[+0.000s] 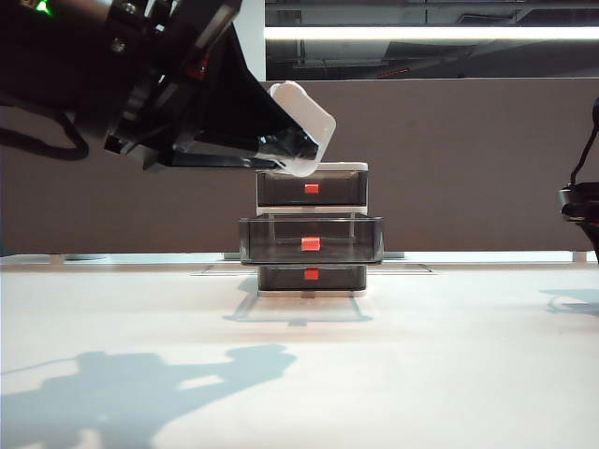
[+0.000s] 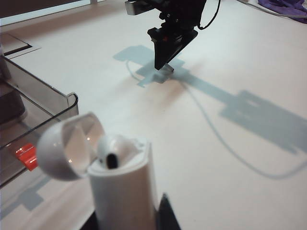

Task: Pick up the earphone case on the table, open the lid, insert the wireless earphone on the table into it, close the lid, put the earphone case into the second layer of the drawer, and finally close the drawer.

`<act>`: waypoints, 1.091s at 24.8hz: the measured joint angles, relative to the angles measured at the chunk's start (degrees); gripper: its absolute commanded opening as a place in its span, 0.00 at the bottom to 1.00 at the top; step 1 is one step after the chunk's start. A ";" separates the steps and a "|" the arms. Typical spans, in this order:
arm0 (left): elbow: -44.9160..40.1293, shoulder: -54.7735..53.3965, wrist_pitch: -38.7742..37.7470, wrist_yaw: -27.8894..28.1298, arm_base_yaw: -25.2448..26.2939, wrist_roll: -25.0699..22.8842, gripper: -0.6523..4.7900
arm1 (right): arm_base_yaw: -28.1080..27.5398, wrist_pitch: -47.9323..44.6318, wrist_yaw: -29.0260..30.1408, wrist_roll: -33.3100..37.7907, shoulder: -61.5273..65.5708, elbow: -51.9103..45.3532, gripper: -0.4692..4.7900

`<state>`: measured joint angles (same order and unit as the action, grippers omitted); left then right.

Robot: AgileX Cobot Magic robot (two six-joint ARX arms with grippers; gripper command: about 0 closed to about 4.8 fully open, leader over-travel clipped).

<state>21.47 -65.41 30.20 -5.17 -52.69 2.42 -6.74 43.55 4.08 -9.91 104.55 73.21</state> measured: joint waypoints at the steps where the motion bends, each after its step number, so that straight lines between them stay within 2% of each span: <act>1: 0.00 0.00 0.00 0.00 0.00 0.00 0.21 | 0.00 0.00 0.00 0.00 0.00 0.00 0.49; 18: 0.00 0.00 0.00 0.00 0.00 0.00 0.21 | 0.00 0.09 -0.09 -0.11 1.22 0.22 0.49; 20: 0.00 0.00 0.00 0.00 0.00 0.00 0.21 | 0.00 0.07 -0.09 -0.11 1.22 0.22 0.43; 21: 0.00 0.00 0.00 0.00 0.00 0.00 0.21 | 0.00 0.07 -0.09 -0.09 1.22 0.22 0.36; 27: 0.00 0.00 0.00 0.00 0.00 0.00 0.21 | -0.02 0.00 -0.79 -0.17 1.25 0.22 0.36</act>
<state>21.47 -65.41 30.20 -5.17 -52.69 2.42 -6.76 43.55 3.29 -10.09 105.80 73.43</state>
